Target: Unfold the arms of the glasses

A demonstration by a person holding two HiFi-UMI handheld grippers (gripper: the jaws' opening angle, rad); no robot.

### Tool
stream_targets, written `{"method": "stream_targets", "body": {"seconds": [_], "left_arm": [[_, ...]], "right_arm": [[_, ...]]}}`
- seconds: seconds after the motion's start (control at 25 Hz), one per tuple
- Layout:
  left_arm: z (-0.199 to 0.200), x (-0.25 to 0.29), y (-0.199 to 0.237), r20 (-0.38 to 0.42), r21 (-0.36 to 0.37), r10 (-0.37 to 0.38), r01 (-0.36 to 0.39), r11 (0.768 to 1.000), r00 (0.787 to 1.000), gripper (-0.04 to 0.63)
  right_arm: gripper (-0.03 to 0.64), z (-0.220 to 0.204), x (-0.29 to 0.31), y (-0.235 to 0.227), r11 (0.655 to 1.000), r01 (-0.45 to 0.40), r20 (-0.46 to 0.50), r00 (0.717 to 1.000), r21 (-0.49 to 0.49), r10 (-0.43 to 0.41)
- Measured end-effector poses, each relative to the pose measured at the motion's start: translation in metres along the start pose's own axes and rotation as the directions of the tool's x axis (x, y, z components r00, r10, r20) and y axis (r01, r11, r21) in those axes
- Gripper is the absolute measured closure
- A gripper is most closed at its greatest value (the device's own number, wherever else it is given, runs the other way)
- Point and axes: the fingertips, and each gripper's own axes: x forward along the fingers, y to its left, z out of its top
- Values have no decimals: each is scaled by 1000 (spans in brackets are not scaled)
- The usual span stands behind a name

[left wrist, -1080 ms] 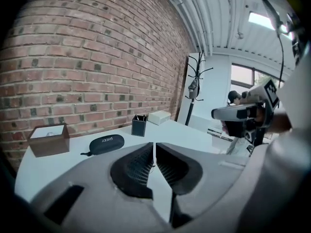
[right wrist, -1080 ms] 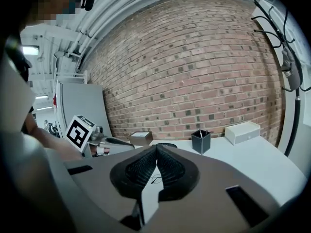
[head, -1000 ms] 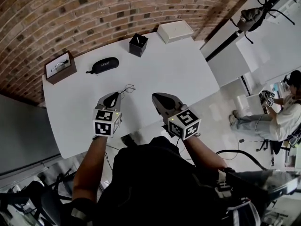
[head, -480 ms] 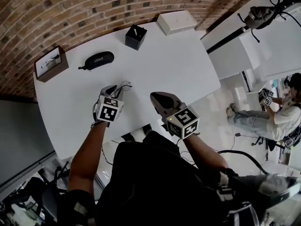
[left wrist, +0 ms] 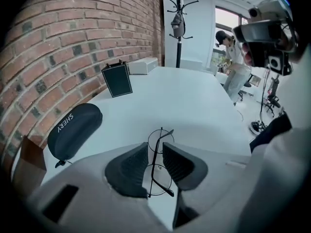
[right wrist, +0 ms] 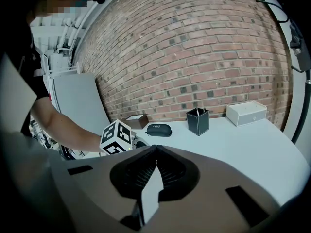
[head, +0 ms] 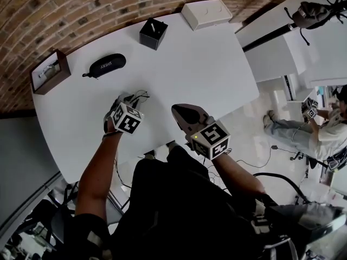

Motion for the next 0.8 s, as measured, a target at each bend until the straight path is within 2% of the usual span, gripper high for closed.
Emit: {"method": "stream_targets", "body": {"seconds": [0.24, 0.64, 0.8], "left_arm": [[-7, 9, -1, -38, 21, -10, 11, 1000, 999, 535], [-11, 23, -4, -78, 110, -7, 16, 994, 997, 535], [-8, 24, -3, -73, 96, -8, 14, 995, 997, 560]], "right_arm": [[611, -6, 3, -1, 1000, -15, -14, 1000, 19, 15], [611, -13, 4, -1, 999, -13, -23, 1000, 34, 14], [611, -17, 1, -5, 999, 0, -26, 1000, 40, 1]]}}
